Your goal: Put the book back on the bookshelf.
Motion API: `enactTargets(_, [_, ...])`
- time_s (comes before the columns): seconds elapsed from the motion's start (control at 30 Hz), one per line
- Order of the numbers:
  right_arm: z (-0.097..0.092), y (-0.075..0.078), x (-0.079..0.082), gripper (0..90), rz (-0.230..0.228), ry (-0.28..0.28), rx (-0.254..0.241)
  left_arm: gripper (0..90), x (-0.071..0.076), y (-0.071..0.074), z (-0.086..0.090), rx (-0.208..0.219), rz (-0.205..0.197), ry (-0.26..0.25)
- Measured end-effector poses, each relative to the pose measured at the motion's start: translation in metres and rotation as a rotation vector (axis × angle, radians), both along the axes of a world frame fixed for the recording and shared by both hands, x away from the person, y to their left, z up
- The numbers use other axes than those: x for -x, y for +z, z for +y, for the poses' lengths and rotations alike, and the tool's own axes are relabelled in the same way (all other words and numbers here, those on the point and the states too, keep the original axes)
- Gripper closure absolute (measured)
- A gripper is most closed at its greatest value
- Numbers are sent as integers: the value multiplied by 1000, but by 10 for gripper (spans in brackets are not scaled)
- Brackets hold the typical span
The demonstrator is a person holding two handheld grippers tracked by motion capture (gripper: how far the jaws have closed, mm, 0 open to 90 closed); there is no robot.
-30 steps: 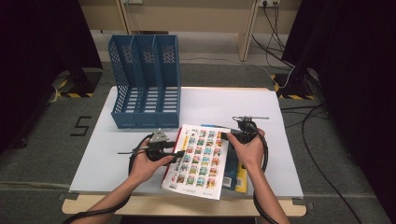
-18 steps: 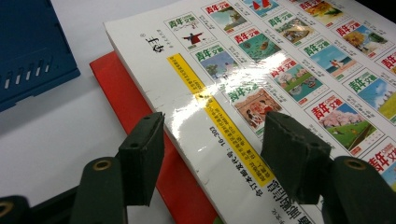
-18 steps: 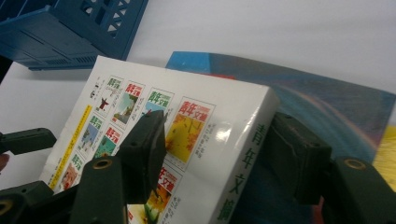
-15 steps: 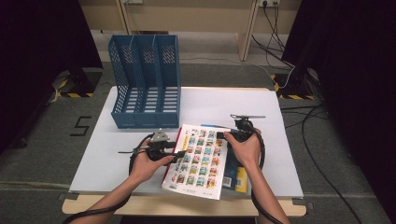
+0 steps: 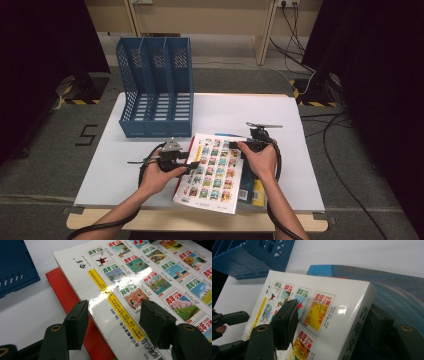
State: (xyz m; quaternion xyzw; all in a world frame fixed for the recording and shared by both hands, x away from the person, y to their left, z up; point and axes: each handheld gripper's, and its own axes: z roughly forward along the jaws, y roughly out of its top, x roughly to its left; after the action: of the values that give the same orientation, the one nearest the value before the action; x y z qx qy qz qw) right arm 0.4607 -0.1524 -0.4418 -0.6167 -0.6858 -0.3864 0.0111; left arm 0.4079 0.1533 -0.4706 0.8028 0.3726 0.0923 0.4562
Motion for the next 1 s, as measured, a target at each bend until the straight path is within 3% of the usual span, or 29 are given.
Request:
enactTargets(0.43, [10, 24, 2, 552, -46, 31, 80, 402, 1, 0, 3, -14, -1, 8])
enactTargets(1.0, [6, 13, 2, 476, 16, 32, 55, 407, 2, 0, 3, -19, -11, 6])
